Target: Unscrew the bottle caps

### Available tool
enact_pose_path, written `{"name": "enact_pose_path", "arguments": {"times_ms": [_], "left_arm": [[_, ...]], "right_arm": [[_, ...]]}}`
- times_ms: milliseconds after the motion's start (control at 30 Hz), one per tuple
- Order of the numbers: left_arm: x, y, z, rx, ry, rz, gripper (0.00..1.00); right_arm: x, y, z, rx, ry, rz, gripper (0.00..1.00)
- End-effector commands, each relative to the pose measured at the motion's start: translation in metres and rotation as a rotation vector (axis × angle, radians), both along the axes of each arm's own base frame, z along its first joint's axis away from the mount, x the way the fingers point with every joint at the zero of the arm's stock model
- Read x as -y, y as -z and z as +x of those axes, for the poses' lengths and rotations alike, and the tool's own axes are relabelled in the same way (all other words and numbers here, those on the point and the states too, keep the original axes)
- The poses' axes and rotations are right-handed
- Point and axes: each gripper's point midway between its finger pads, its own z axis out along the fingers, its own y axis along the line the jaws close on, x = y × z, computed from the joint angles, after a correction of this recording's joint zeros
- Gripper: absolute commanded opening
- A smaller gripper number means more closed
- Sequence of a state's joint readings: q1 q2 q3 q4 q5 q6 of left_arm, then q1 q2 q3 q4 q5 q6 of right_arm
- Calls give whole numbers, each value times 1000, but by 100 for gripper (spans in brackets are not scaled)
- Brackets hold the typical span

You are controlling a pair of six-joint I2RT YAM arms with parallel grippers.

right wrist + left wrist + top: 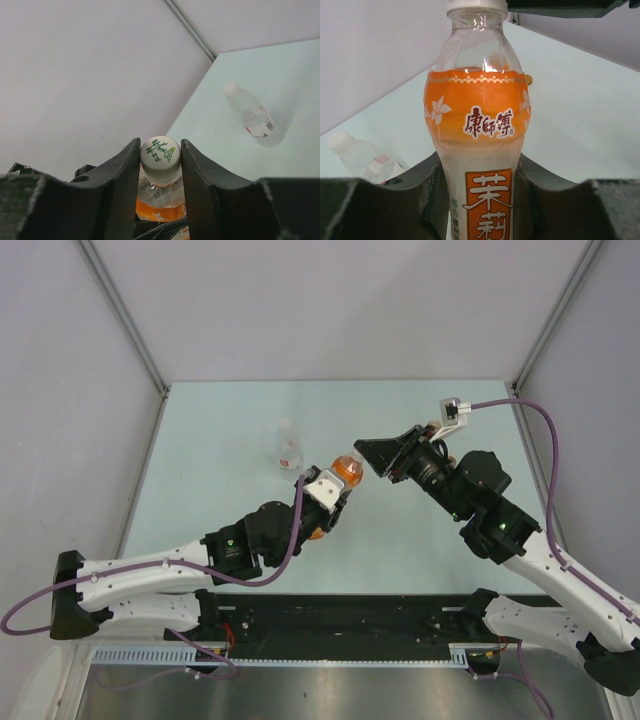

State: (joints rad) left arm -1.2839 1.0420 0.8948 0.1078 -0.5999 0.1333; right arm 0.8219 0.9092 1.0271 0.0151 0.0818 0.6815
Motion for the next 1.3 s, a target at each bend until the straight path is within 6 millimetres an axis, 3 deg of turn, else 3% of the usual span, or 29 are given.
{"name": "enact_pose_path", "arguments": {"times_ms": [0, 167, 200, 233, 367, 467, 500, 567, 600, 633, 700, 733, 833, 900, 1267], "left_arm": [[0, -10, -1, 25, -6, -21, 0], [2, -11, -3, 23, 11, -25, 0], [2, -12, -4, 22, 16, -26, 0], [4, -13, -5, 19, 25, -24, 0], [15, -23, -24, 9, 165, -48, 0], [24, -42, -58, 14, 385, -98, 0], [28, -50, -77, 15, 503, -116, 0], [27, -61, -95, -18, 624, -147, 0], [26, -68, -103, -26, 682, -163, 0], [25, -73, -122, -48, 792, -164, 0], [20, -80, -130, -90, 868, -195, 0], [16, -88, -144, -87, 952, -205, 0], [11, -94, -148, -123, 1026, -219, 0], [7, -96, -162, -148, 1124, -215, 0], [-1, -103, -195, -252, 1456, -226, 0]], "right_arm": [[3, -26, -2, 56, 6, 37, 35], [2, -26, -3, 66, 1, 29, 18], [1, -26, -4, 70, -10, 26, 6], [0, -27, -5, 77, -17, 27, 1], [-2, -32, -14, 126, -61, 8, 0], [-3, -38, -30, 205, -147, -23, 0], [-6, -40, -43, 244, -218, -38, 0], [-2, -44, -51, 288, -263, -46, 0], [-4, -45, -64, 320, -333, -56, 0], [-1, -48, -72, 367, -355, -68, 0], [-1, -49, -91, 430, -441, -84, 0], [2, -54, -100, 476, -465, -86, 0], [3, -58, -129, 566, -592, -85, 0], [5, -57, -146, 608, -680, -87, 0], [17, -51, -201, 738, -982, -89, 0]]}}
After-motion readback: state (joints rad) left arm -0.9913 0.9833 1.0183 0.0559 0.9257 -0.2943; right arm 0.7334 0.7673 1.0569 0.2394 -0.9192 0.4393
